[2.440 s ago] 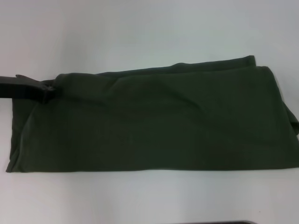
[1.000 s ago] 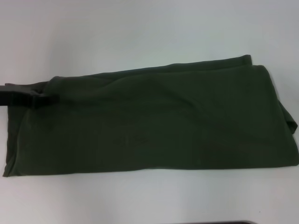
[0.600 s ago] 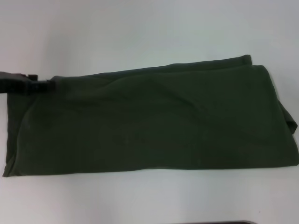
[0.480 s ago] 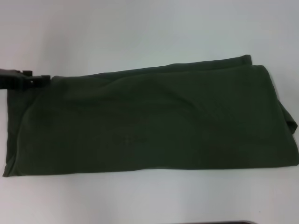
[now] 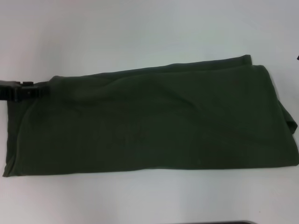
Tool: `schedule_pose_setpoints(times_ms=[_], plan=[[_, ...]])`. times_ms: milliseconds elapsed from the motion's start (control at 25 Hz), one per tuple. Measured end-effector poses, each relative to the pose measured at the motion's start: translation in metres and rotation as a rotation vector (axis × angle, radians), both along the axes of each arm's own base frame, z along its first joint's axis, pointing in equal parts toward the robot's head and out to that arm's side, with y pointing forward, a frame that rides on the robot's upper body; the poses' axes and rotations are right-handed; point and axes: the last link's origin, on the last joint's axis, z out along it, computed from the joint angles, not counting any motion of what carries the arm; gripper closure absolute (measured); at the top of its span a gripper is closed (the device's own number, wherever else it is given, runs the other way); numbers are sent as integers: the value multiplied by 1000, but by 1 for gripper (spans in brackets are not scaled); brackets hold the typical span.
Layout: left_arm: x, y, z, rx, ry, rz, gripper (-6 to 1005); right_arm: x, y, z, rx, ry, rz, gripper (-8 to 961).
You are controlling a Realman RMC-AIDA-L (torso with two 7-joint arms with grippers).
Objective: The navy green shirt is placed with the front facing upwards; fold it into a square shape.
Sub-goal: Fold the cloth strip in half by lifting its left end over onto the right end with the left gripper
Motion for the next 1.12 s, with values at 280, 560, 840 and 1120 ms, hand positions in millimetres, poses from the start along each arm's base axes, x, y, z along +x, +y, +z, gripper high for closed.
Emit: schedule_pose_setpoints(times_ms=[280,560,840,1120], plan=[[1,-9,3,-31,-25,15,358,0,1,-4,13,-27,21,120],[-4,-18,7,-38,-27,45,350,-1,3,-7,66,-76,55,88],[-11,-20,11,-48,-5,101,307,0,9,-2,120,-67,38,37],[-19,-23,14,-38,5,151,240,-4,13,-1,123,-57,47,19]])
